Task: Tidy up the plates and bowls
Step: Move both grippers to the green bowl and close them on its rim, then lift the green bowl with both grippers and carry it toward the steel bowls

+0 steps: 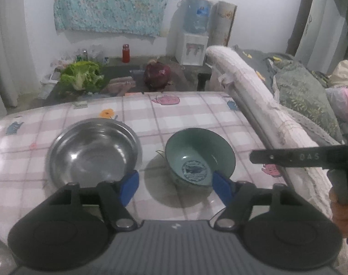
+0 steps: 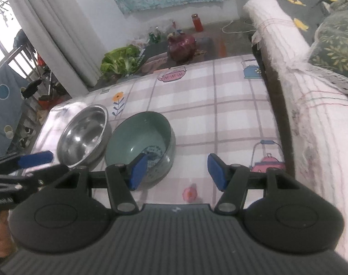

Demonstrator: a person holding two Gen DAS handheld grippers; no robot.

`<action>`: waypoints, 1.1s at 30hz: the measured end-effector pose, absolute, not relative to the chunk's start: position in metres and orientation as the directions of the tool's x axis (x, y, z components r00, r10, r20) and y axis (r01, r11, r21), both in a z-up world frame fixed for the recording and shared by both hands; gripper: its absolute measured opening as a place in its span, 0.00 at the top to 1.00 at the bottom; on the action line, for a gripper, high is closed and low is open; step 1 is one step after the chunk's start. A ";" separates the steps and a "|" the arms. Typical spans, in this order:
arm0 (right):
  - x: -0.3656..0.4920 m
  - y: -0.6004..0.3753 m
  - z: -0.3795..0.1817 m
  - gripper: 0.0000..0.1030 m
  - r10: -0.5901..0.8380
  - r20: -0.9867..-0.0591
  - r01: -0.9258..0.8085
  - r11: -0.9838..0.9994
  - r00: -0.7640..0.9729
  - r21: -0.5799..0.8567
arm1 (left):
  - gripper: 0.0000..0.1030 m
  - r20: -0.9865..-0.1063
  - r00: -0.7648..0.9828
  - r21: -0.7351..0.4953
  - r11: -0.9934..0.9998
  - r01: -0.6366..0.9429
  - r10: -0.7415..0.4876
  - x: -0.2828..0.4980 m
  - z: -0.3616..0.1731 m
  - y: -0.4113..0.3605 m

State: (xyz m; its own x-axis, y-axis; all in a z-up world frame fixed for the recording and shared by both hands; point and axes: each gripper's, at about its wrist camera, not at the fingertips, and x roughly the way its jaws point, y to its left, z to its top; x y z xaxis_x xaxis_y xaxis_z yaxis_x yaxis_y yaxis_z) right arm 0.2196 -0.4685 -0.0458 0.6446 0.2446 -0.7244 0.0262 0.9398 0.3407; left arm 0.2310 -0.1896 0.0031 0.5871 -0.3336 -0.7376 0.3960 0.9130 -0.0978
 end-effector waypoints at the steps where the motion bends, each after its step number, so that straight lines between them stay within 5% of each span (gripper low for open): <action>1: 0.225 -0.468 -0.048 0.44 0.246 -0.724 0.025 0.940 0.644 0.341 | 0.36 -0.742 0.583 -0.094 0.912 0.399 -0.331 0.234 0.000 -0.194; 10: 0.267 -0.457 -0.067 0.52 0.278 -0.732 0.013 0.931 0.621 0.365 | 0.62 -0.791 0.554 -0.070 0.937 0.342 -0.261 0.271 -0.024 -0.210; 15: 0.282 -0.450 -0.080 0.52 0.263 -0.753 0.023 0.938 0.603 0.346 | 0.66 -0.830 0.510 -0.065 0.947 0.315 -0.226 0.288 -0.036 -0.211; 20: 0.286 -0.446 -0.091 0.80 0.263 -0.762 0.026 0.938 0.592 0.345 | 0.72 -0.839 0.493 -0.074 0.945 0.317 -0.231 0.295 -0.042 -0.212; 24: 0.285 -0.446 -0.094 0.88 0.283 -0.752 0.025 0.929 0.595 0.369 | 0.88 -0.842 0.478 -0.095 0.942 0.322 -0.248 0.295 -0.042 -0.217; 33: 0.271 -0.444 -0.092 0.89 0.276 -0.760 0.012 0.937 0.588 0.350 | 0.88 -0.854 0.457 -0.102 0.940 0.325 -0.250 0.278 -0.038 -0.218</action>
State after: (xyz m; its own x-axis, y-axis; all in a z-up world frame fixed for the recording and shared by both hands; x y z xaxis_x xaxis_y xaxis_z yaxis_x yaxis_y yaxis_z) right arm 0.2710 -0.4443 -0.0916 0.5880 0.2761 -0.7603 0.0122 0.9368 0.3497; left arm 0.2783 -0.2183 -0.0377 0.4569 -0.2503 -0.8535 0.3253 0.9401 -0.1016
